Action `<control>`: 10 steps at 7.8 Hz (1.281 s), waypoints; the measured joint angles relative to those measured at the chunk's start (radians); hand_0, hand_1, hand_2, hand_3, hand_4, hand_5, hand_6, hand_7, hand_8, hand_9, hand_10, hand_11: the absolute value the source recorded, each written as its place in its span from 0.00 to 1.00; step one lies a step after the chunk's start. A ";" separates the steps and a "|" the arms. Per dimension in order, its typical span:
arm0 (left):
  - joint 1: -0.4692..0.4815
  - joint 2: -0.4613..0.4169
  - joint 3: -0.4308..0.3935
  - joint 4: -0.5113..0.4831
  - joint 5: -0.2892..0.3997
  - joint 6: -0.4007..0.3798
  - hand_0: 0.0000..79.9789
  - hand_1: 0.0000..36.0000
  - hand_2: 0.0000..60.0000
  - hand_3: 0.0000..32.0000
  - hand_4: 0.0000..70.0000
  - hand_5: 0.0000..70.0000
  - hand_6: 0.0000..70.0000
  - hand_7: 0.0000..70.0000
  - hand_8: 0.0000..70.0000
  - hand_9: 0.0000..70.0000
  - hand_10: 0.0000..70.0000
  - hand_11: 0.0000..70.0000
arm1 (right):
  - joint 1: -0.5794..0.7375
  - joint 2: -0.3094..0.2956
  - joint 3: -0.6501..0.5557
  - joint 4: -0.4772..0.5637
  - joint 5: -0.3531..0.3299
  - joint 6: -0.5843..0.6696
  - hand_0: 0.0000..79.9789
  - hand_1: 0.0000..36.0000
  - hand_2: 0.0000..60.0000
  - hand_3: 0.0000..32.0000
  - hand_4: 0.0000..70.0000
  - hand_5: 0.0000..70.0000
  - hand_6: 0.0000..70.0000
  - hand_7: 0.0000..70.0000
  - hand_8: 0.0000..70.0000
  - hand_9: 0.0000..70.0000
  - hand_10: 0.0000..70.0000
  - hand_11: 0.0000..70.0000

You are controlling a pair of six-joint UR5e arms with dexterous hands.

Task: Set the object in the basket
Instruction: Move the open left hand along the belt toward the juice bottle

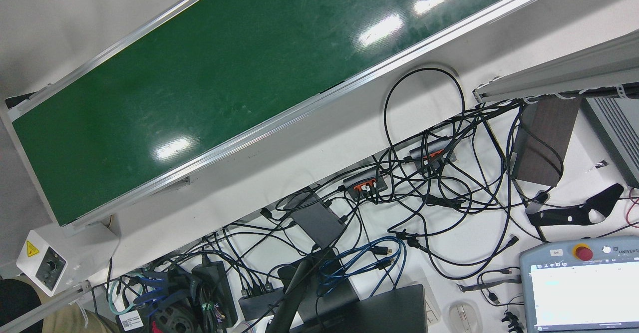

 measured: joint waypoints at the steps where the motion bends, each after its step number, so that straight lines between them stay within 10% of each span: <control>1: 0.000 0.000 0.000 0.000 0.000 0.000 0.63 0.17 0.00 0.06 0.19 0.23 0.01 0.00 0.12 0.13 0.09 0.15 | 0.000 0.000 0.000 0.000 0.000 0.000 0.00 0.00 0.00 0.00 0.00 0.00 0.00 0.00 0.00 0.00 0.00 0.00; 10: 0.009 -0.002 0.002 0.000 0.000 0.007 0.62 0.15 0.00 0.06 0.19 0.22 0.02 0.00 0.11 0.13 0.10 0.16 | 0.000 0.000 0.000 0.000 0.000 0.000 0.00 0.00 0.00 0.00 0.00 0.00 0.00 0.00 0.00 0.00 0.00 0.00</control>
